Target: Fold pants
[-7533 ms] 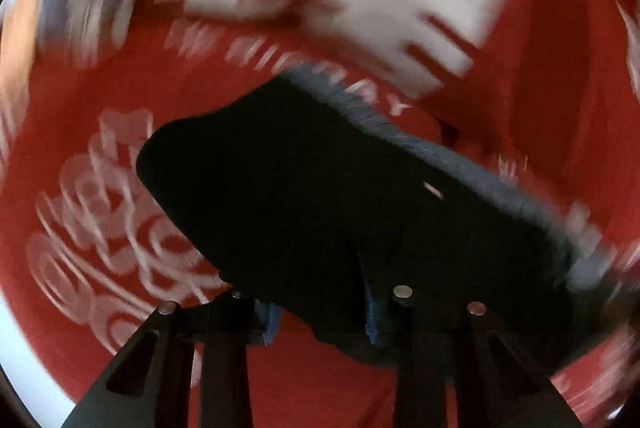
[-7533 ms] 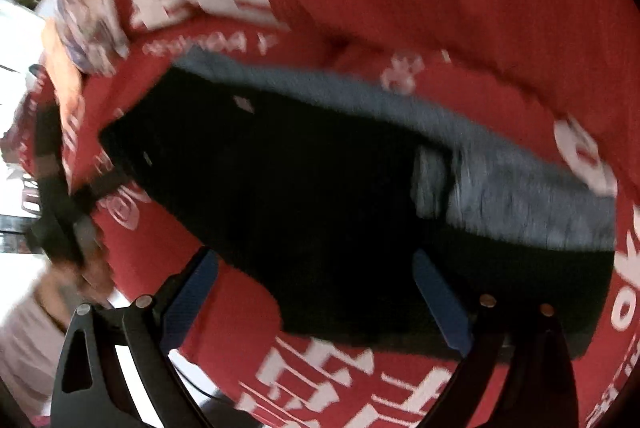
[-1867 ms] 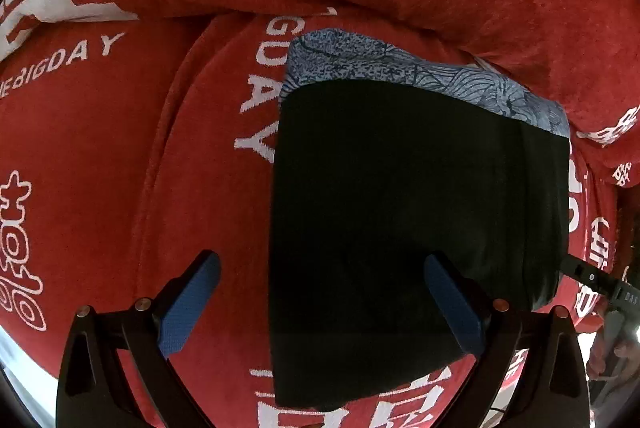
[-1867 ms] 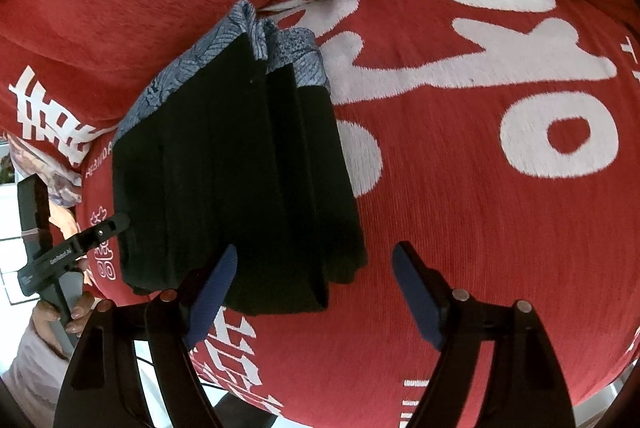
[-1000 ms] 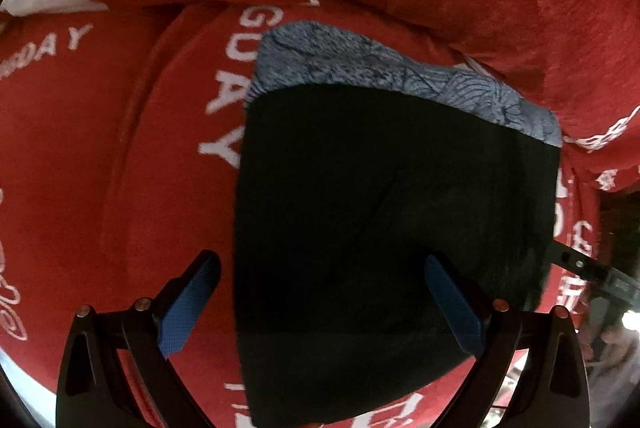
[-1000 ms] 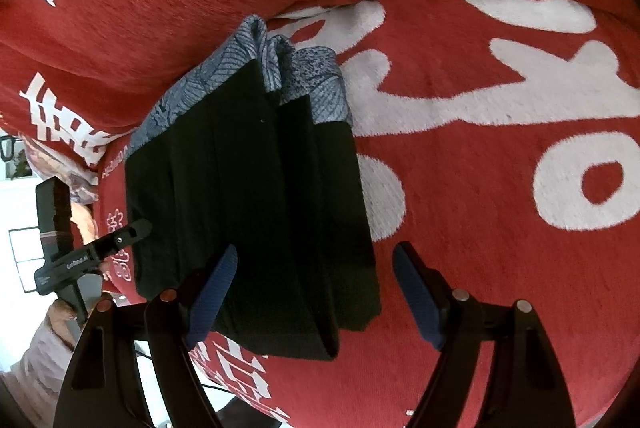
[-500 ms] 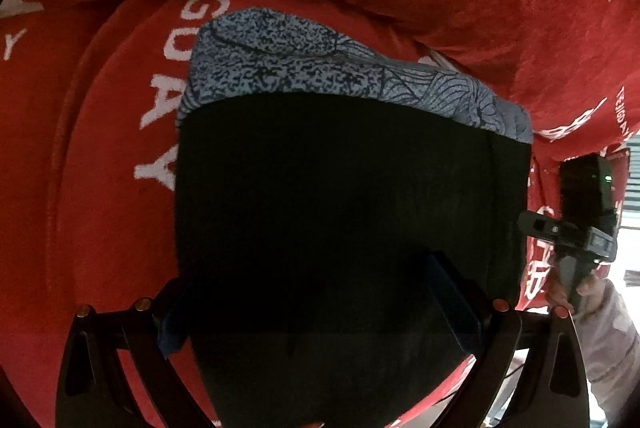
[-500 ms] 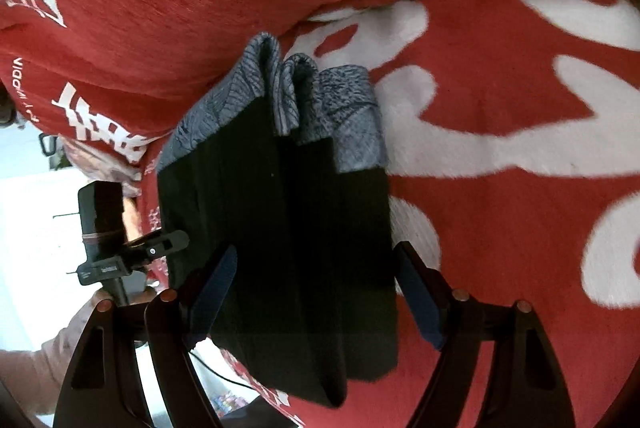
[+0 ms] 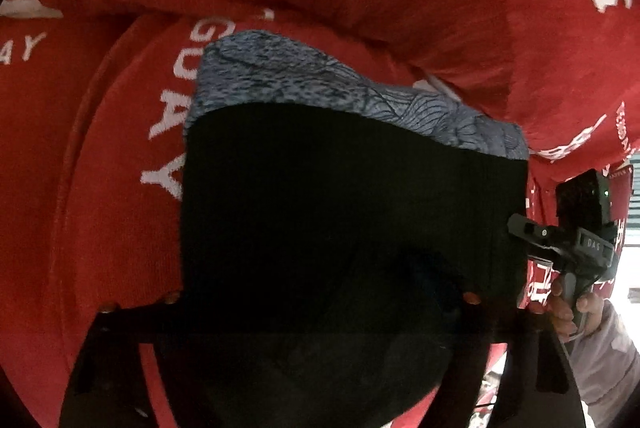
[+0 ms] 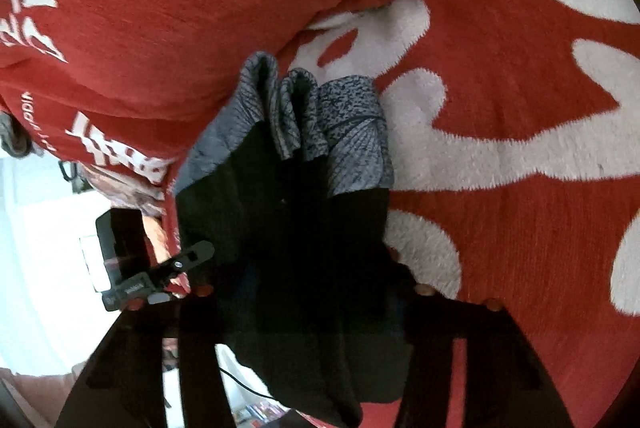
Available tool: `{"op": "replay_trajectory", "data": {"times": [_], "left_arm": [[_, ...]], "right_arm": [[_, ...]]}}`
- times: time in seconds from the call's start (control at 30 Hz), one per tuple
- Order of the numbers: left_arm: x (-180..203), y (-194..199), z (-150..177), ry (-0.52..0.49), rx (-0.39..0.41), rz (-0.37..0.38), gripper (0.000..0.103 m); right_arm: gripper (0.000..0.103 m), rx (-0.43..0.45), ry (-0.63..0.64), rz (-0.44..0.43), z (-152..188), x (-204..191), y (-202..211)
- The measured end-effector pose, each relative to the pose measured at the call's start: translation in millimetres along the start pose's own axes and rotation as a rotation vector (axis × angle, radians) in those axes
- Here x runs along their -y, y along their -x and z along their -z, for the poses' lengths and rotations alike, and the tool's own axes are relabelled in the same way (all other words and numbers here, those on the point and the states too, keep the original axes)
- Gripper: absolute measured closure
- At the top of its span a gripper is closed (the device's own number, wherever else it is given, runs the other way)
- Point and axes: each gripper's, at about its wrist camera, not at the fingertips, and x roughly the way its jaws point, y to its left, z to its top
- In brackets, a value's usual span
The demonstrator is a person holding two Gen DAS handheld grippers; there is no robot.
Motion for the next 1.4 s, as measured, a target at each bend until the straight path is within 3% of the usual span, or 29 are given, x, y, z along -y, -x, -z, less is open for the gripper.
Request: {"op": "replay_trajectory", "data": {"times": [0.13,0.43,0.6,0.73,0.77,0.8,0.87,1.0,1.03,1.13,1.23,1.4], "left_arm": [[5.9,18.0,6.1,-0.008,0.025,0.026,0.037],[13.8,62.0,45.4,-0.074,0.038,-0.012,0.038],[0.9,68.1,81.4,-0.071,0.011,-0.032,0.037],[-19.6,43.3,100.3,-0.035,-0.052,-0.108,0.034],[-35.4,49.5,107.6,-0.039,-0.053,-0.140,0.025],[-37.5,48.8,109.6,-0.047,-0.032,-0.168,0.017],[-38.4,54.7,110.1,-0.054,0.000,-0.199,0.016],[-33.2,82.2,101.6,-0.056,0.081,-0.289,0.016],[-32.5,87.0,98.3,-0.051,0.100,-0.287,0.016],[-24.3,107.2,90.5,-0.051,0.161,-0.243,0.016],[-6.6,109.8,82.9,-0.097,0.184,-0.181,0.016],[9.6,90.3,76.6,-0.145,0.164,-0.145,0.016]], "right_arm": [[0.060,0.025,-0.033,-0.080,9.3,-8.3,3.1],[0.061,0.020,-0.056,-0.162,59.2,-36.6,19.1],[0.061,0.008,-0.062,-0.153,99.9,-44.9,17.7],[0.061,0.001,-0.053,-0.072,126.0,-41.7,2.4],[0.060,-0.008,-0.044,-0.021,130.8,-41.6,-5.2],[0.060,-0.013,-0.031,0.036,132.9,-40.7,-12.0],[0.050,0.000,0.008,0.151,136.2,-42.1,-18.7],[0.049,0.043,0.017,0.290,136.6,-52.5,-7.3],[0.052,0.058,0.029,0.318,136.5,-58.8,-2.1],[0.085,0.118,0.079,0.335,135.2,-79.2,17.3],[0.088,0.161,0.140,0.325,126.0,-98.9,26.4],[0.088,0.126,0.224,0.357,112.6,-124.1,-4.9]]}}
